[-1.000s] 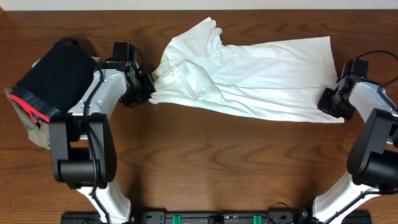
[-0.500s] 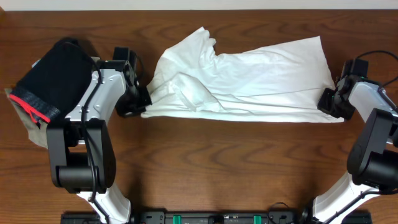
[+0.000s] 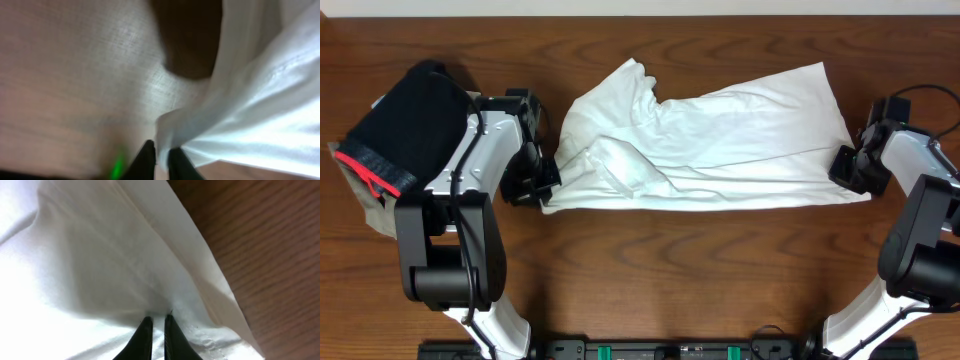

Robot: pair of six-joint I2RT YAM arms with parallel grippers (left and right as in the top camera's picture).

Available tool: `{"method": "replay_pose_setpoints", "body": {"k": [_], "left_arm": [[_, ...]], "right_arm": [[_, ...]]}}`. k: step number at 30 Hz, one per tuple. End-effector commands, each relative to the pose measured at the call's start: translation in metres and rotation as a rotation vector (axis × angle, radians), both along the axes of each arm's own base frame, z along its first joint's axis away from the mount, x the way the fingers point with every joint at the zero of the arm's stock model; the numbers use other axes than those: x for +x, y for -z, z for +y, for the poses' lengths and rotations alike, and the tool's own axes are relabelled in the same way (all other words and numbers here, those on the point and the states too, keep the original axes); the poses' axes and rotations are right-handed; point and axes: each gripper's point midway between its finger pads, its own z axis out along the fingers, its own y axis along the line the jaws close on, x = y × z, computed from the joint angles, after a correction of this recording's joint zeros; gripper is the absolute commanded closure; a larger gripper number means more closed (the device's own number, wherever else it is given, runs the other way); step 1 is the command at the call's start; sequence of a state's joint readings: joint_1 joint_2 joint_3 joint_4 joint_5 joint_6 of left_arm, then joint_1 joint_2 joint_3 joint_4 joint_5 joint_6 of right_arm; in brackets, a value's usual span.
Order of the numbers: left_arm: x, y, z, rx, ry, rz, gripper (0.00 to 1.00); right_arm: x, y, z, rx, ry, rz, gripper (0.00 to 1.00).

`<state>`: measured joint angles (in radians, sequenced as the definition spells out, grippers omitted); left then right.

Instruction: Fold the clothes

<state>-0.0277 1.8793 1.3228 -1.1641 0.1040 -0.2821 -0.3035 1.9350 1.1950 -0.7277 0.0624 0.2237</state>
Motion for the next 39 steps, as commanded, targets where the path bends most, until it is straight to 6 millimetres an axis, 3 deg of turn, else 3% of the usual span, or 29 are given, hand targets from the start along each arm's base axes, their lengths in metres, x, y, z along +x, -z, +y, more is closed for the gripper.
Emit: {"method": "replay_pose_setpoints", "body": {"k": [1,4,13,24,29,32,36,39], "left_arm": [[0.000,-0.009,0.011,0.040,0.017,-0.006,0.83],[-0.006,-0.011,0.011,0.040,0.020,0.019,0.74],[-0.007,-0.015,0.011,0.040,0.020,0.008,0.74],[0.030,-0.059,0.010,0.037,0.014,-0.291,0.73],[0.058,-0.091,0.008,0.028,0.026,-0.500,0.71],[0.080,-0.111,-0.006,-0.030,0.101,-0.638,0.57],[0.113,-0.130,-0.034,-0.096,0.264,-0.811,0.40],[0.141,-0.141,-0.049,-0.090,0.362,-0.932,0.25]], "right_arm": [[-0.033,0.030,0.009,0.032,-0.001,0.143,0.91],[-0.044,0.029,0.012,0.044,0.022,0.184,0.91],[-0.053,0.027,0.015,0.052,0.031,0.220,0.95],[-0.047,0.002,-0.012,-0.041,0.113,0.152,0.98],[-0.022,-0.035,0.001,-0.001,0.060,-0.018,0.95],[-0.006,-0.071,0.005,-0.025,0.030,-0.148,0.89],[0.008,-0.116,0.010,-0.060,0.004,-0.306,0.70],[0.014,-0.136,0.021,-0.039,-0.051,-0.378,0.68]]}}
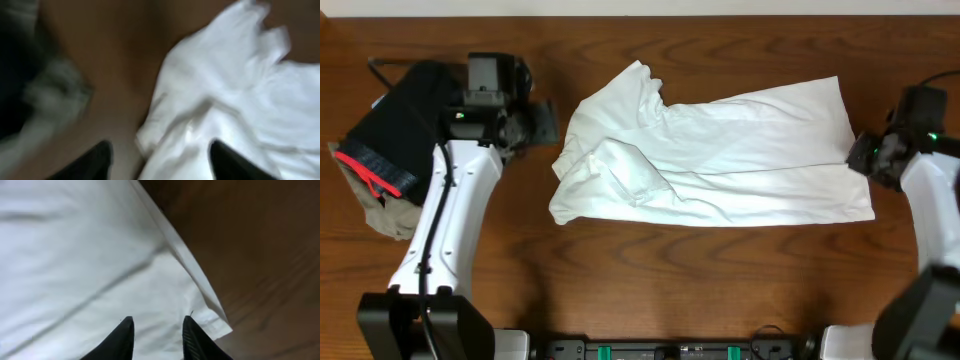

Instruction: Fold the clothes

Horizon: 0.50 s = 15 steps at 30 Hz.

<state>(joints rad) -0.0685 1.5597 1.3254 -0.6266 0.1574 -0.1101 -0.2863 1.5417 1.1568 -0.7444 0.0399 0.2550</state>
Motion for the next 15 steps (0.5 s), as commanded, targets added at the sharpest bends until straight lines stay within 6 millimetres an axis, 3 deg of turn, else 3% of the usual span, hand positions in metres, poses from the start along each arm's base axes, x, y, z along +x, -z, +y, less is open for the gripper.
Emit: {"method": "replay_pose_setpoints", "body": {"k": [1,5,10,15], "left_arm": [[0.022,-0.010,-0.023,0.027,0.144,-0.105,0.24],[0.057,-0.004,-0.027,0.009,0.132,-0.179,0.22],[0.099,0.032,-0.032,0.010,0.132,-0.127,0.22],[0.141,0.054,-0.048,-0.043,0.176,-0.118,0.23]], "right_arm": [[0.005,-0.015,0.017,0.025,-0.077,-0.053,0.67],[0.002,-0.017,0.024,0.040,-0.095,-0.047,0.66],[-0.002,-0.014,0.032,0.048,-0.113,-0.021,0.66],[-0.004,-0.012,0.041,0.052,-0.137,-0.004,0.66]]}}
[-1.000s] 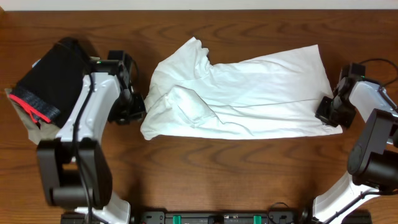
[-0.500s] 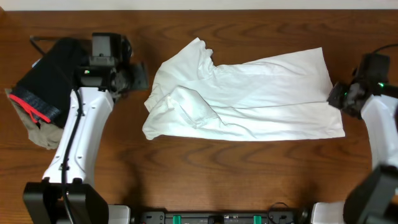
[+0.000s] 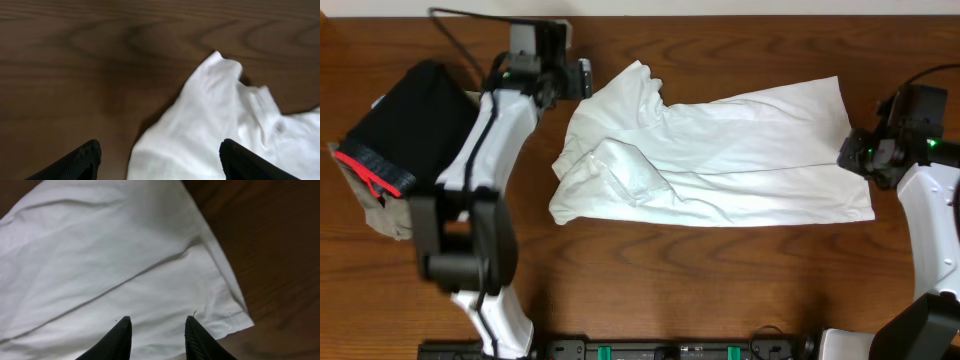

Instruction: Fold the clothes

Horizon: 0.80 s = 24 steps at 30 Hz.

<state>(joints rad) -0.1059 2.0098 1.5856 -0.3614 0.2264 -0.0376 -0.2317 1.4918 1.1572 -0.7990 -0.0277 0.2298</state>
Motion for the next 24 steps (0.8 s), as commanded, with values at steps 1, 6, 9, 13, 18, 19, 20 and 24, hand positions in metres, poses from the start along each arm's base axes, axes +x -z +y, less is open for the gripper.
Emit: {"method": "replay_pose_setpoints", "body": {"k": [1,6,9,13,18,19,20,24], "left_arm": [[0.027,-0.001,-0.008,-0.027,0.041,-0.029,0.22],[0.044,0.039,-0.010,-0.023,0.040,0.022,0.22],[0.043,0.064,-0.012,-0.029,0.046,0.067,0.22],[0.038,0.089,-0.017,-0.049,0.065,0.116,0.23],[0.030,0.103,-0.033,-0.068,0.101,0.154,0.23],[0.028,0.105,-0.036,-0.066,0.108,0.162,0.23],[0.025,0.108,-0.039,-0.062,0.116,0.172,0.23],[0.014,0.126,-0.048,-0.053,0.137,0.227,0.28]], "right_arm": [[0.000,0.000,0.009,0.001,-0.037,0.008,0.66],[-0.002,0.001,0.010,0.002,-0.043,0.017,0.67],[-0.002,0.001,0.010,0.002,-0.043,0.017,0.67],[-0.001,0.001,0.010,0.001,-0.043,0.014,0.66],[-0.001,0.000,0.010,0.001,-0.043,0.010,0.66],[0.000,0.000,0.010,0.001,-0.043,0.009,0.66],[0.000,0.000,0.010,0.001,-0.042,0.009,0.66],[-0.001,0.000,0.010,0.001,-0.043,0.010,0.66]]}}
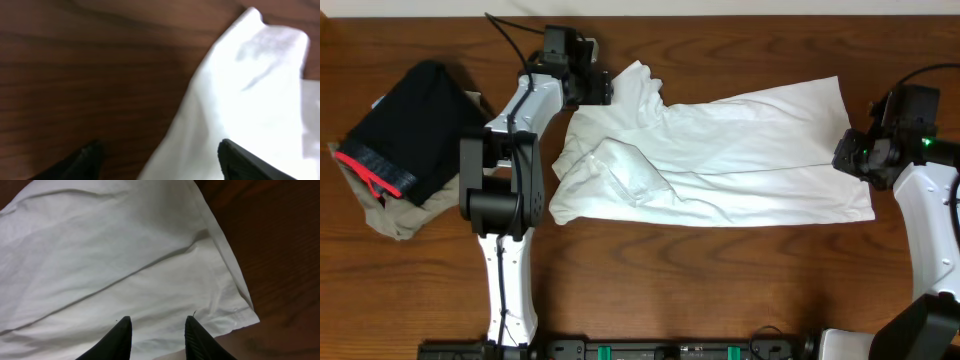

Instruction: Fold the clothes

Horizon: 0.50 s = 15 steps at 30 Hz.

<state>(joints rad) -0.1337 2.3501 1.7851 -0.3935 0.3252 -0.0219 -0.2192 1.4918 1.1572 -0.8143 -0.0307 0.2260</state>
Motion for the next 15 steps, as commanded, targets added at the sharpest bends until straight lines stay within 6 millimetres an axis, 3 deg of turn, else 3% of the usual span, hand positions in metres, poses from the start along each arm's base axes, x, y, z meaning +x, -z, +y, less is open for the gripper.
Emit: {"method": "replay_pose_setpoints", "body": {"k": [1,3,7,11,15], "left_arm": [[-0.012,0.022,-0.014,-0.001,0.043,0.062,0.32],[-0.016,0.024,-0.014,0.002,0.044,0.082,0.42],[-0.020,0.026,-0.010,0.004,0.037,0.104,0.74],[-0.024,0.024,-0.003,0.003,0.023,0.125,0.85],[-0.024,0.005,-0.003,-0.003,0.023,0.105,0.88]], "right_arm": [[0.001,-0.001,0.004,-0.003,-0.025,-0.003,0.66],[0.001,-0.001,0.004,-0.003,-0.025,-0.002,0.67],[0.002,-0.002,0.004,-0.004,-0.025,-0.007,0.67],[0.007,-0.004,0.003,-0.009,-0.025,-0.028,0.73],[0.020,-0.010,0.000,-0.022,-0.026,-0.086,0.84]]}}
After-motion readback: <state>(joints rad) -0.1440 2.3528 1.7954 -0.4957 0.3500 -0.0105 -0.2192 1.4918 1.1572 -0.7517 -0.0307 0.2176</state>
